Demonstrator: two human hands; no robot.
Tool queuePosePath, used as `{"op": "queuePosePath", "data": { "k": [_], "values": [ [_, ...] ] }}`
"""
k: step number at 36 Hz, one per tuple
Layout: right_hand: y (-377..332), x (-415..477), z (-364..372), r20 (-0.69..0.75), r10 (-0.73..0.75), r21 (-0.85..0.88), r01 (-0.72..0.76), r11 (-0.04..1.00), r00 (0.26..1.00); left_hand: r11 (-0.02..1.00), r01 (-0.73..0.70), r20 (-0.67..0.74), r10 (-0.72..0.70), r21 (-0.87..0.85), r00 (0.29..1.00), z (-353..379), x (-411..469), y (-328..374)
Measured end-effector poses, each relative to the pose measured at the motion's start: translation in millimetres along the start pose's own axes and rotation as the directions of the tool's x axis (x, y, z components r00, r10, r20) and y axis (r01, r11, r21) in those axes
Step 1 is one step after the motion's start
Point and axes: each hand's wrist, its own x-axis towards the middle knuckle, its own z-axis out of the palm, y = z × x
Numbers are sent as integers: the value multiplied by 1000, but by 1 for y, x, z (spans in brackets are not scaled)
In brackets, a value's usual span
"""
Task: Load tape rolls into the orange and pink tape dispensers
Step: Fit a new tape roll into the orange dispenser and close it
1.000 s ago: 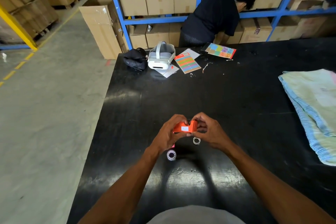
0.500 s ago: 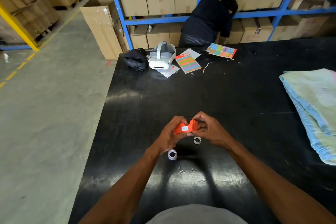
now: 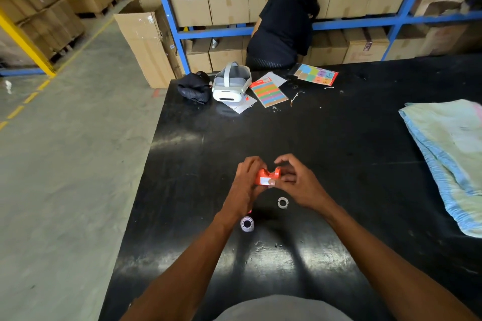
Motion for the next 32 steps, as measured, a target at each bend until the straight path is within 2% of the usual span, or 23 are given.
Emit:
{"op": "queuePosePath", "data": {
  "k": [4, 7, 8, 10, 12, 13, 15, 18, 22, 26, 29, 32],
  "values": [
    [6, -2, -1, -43, -45, -10, 44, 999, 998, 991, -15, 0, 16, -131, 1000, -1, 2, -4],
    [5, -6, 3, -99, -104, -78, 96, 992, 990, 949, 130, -28, -144, -288, 989, 3, 2, -8],
    [5, -7, 4, -117, -133, -98, 121, 988, 984, 900, 209, -31, -239, -382, 971, 4, 2, -9],
    [5, -9, 6, -156, -173, -119, 155, 981, 973, 696, 361, 36, -434, -621, 900, 3, -1, -3],
    [5, -9, 7, -180, -202, -146, 177, 973, 963, 465, 510, 230, -533, -724, 814, -3, -2, 4],
    [6, -10, 8, -181, -214, -161, 186, 969, 960, 404, 589, 336, -541, -700, 771, -6, -2, 8],
    [7, -12, 11, -174, -232, -193, 198, 961, 957, 396, 681, 444, -539, -617, 716, -11, 0, 11],
    [7, -12, 12, -156, -275, -228, 236, 945, 949, 353, 722, 479, -565, -595, 672, -15, 7, 17],
    [12, -12, 8, -30, -309, -233, 294, 927, 950, 321, 765, 548, -550, -558, 631, -22, 22, 24],
    [10, -11, 2, 47, -270, -218, 274, 937, 962, 402, 800, 604, -524, -447, 600, -32, 27, 28],
    [5, -10, 0, 67, -281, -207, 288, 935, 958, 464, 782, 610, -495, -417, 619, -34, 28, 30],
    [4, -9, -2, 82, -281, -122, 289, 950, 956, 525, 761, 590, -496, -381, 637, -31, 29, 31]
  ]
}}
